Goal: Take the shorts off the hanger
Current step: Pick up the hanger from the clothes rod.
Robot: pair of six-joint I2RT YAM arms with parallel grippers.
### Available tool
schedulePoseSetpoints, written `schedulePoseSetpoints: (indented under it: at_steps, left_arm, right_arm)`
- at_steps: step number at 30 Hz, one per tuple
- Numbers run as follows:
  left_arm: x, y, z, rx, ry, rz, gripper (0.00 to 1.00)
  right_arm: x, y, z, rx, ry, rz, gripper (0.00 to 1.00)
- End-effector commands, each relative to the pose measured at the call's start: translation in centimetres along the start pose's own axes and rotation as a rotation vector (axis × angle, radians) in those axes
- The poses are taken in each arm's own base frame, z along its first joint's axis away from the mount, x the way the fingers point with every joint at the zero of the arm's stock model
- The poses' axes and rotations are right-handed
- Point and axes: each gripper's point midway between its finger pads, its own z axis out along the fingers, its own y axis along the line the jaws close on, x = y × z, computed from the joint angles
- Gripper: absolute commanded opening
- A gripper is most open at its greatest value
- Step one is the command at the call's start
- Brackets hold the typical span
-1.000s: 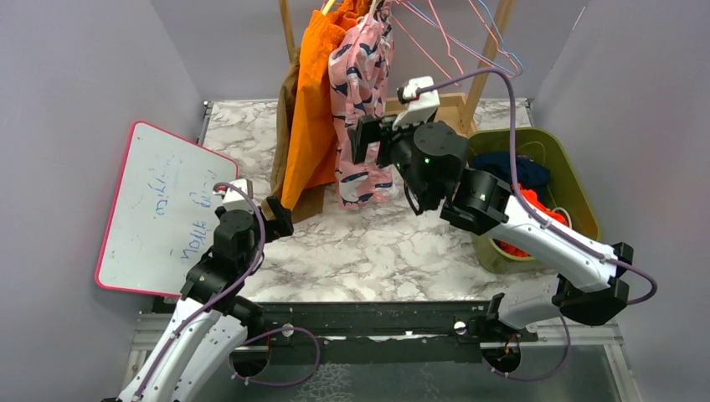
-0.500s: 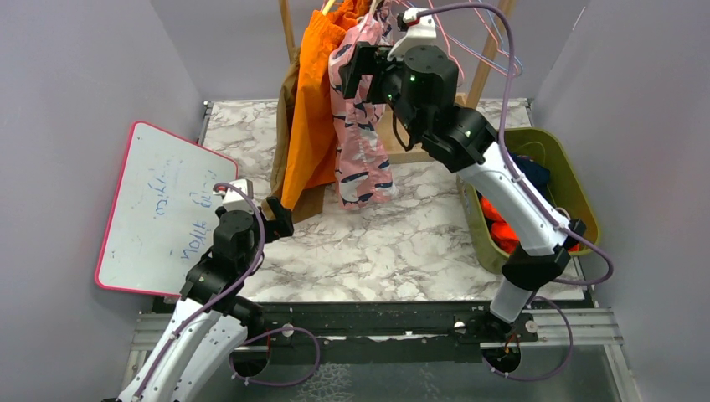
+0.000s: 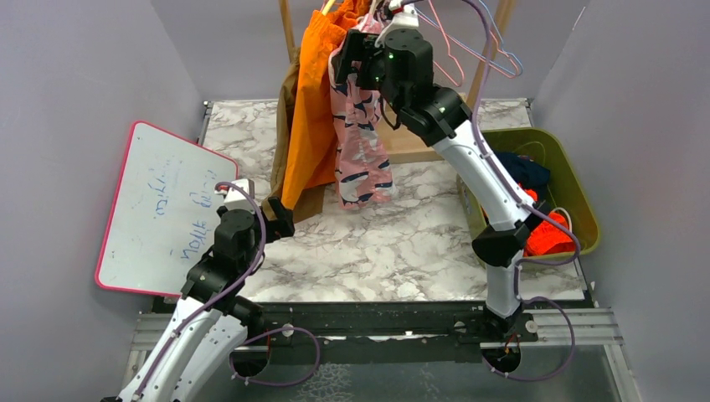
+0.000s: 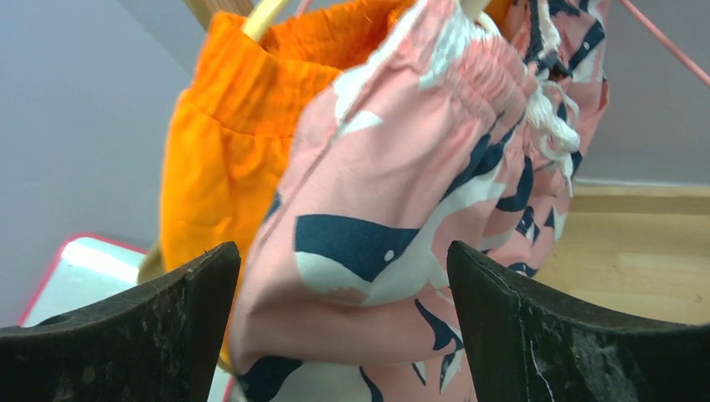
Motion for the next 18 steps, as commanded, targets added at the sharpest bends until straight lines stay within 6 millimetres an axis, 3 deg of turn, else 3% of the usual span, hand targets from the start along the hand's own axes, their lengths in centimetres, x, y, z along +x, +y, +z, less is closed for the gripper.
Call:
schedulePoseSetpoints:
  at_steps: [1, 4, 10, 13, 18]
  left_arm:
    - [-0.1, -0.4, 0.2, 0.023, -0.006, 0.004, 0.99]
    - [-0.1, -0.4, 0.3, 0.022, -0.005, 0.004, 0.99]
    - [0.1, -0.4, 0.4, 0.023, 0.003, 0.008, 0.99]
    - [0.1, -0.4, 0.4, 0.023, 0.006, 0.008, 0.99]
    - [0.1, -0.5, 0.4, 0.023, 0.007, 0.008, 0.99]
  right_arm:
    - [-0.1, -2.2, 0.5, 0.113, -0.023, -0.044, 0.94]
    - [-1.1, -4.0, 0.0, 0.202, -0.073, -0.087, 0.88]
    - [-3.2, -5.2, -1.6, 0.248, -0.12, -0.148, 0.62]
    - [-3.2, -5.1, -1.8, 0.24, -0.115, -0.163, 0.62]
    - [-3.1, -4.9, -1.1, 0.235, -0.11, -0.204, 0.71]
